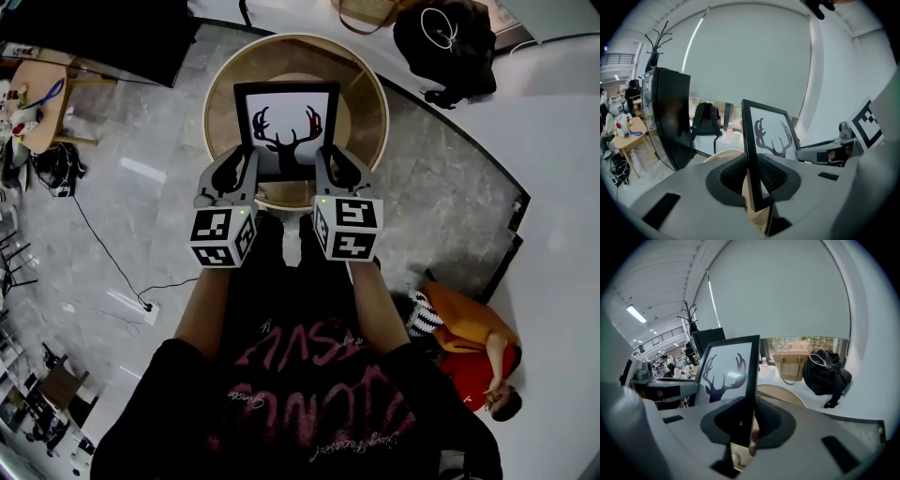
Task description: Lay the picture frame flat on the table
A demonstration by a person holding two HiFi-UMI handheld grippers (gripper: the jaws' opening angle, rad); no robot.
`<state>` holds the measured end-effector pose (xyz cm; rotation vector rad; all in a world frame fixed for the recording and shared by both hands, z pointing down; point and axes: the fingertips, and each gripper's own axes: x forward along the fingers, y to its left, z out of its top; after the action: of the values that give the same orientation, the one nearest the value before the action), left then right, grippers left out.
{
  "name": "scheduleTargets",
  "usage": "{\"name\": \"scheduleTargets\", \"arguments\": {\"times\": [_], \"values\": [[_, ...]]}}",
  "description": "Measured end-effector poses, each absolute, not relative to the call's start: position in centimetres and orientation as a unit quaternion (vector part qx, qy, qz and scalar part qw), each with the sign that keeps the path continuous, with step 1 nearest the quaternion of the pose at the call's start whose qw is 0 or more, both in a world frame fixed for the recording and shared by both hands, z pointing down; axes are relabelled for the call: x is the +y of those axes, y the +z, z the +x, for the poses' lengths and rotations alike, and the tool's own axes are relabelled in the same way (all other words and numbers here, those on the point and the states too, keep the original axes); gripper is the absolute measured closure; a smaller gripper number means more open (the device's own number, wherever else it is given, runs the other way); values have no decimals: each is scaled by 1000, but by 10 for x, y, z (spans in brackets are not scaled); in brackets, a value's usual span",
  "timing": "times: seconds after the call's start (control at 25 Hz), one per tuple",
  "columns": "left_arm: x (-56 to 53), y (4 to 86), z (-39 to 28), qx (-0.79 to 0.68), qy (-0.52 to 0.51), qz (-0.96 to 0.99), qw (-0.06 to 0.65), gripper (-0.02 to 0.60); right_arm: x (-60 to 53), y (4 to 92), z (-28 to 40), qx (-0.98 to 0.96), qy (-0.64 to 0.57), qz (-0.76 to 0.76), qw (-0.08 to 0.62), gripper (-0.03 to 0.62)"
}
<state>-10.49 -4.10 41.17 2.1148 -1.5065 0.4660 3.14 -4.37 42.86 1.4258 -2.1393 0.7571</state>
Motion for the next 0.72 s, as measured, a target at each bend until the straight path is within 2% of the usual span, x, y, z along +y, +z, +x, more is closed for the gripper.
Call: {"name": "scheduleTargets", "arguments": {"times": [0.72], "values": [[-20,470,-111,-551,197,757,291,508,-22,488,25,-761,315,506,255,514]]}}
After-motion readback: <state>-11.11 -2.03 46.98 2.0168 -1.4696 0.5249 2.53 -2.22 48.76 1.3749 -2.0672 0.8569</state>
